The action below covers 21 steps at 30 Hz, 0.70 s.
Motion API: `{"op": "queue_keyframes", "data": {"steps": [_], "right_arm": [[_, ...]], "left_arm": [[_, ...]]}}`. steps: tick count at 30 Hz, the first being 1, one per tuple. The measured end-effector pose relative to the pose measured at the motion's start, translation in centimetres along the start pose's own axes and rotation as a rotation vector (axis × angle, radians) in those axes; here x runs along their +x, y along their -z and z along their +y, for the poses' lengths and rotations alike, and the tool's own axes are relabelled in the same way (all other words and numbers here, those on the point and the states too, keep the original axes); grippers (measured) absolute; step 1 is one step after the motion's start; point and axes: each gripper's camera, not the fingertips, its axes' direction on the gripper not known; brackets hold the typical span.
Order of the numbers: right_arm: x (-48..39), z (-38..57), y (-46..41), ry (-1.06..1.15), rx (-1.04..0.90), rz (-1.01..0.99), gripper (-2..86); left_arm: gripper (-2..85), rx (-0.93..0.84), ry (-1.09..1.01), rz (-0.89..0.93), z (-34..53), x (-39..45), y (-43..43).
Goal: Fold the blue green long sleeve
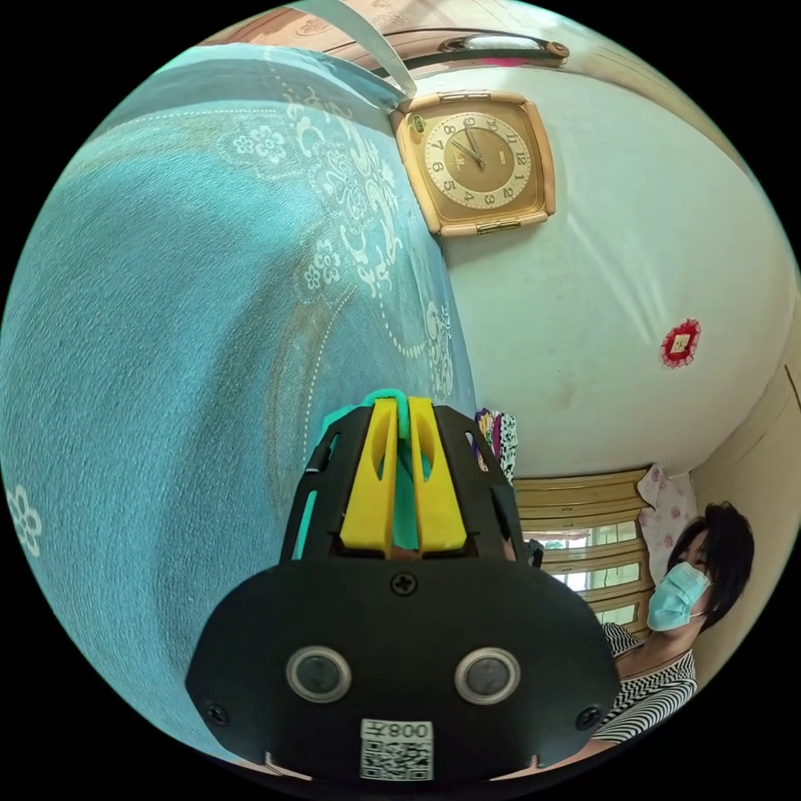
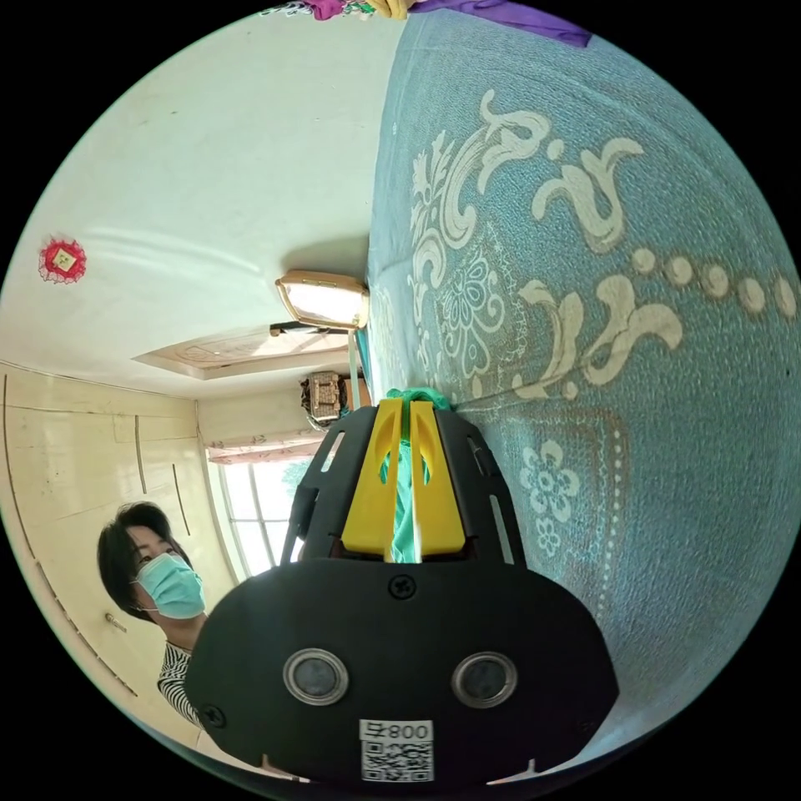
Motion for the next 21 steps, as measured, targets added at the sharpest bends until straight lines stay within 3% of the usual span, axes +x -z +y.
{"op": "queue_keyframes", "data": {"steps": [11,21], "right_arm": [[-0.1,-2.6,1.5,0.054,0.032,-0.044,1.4],[3.7,-4.1,-0.1,-0.001,0.039,-0.048,2.1]], "left_arm": [[2.4,0.057,-0.071,0.09,-2.8,1.2,1.4],[6.2,0.031,-0.013,0.012,-4.2,-0.9,0.3]]}}
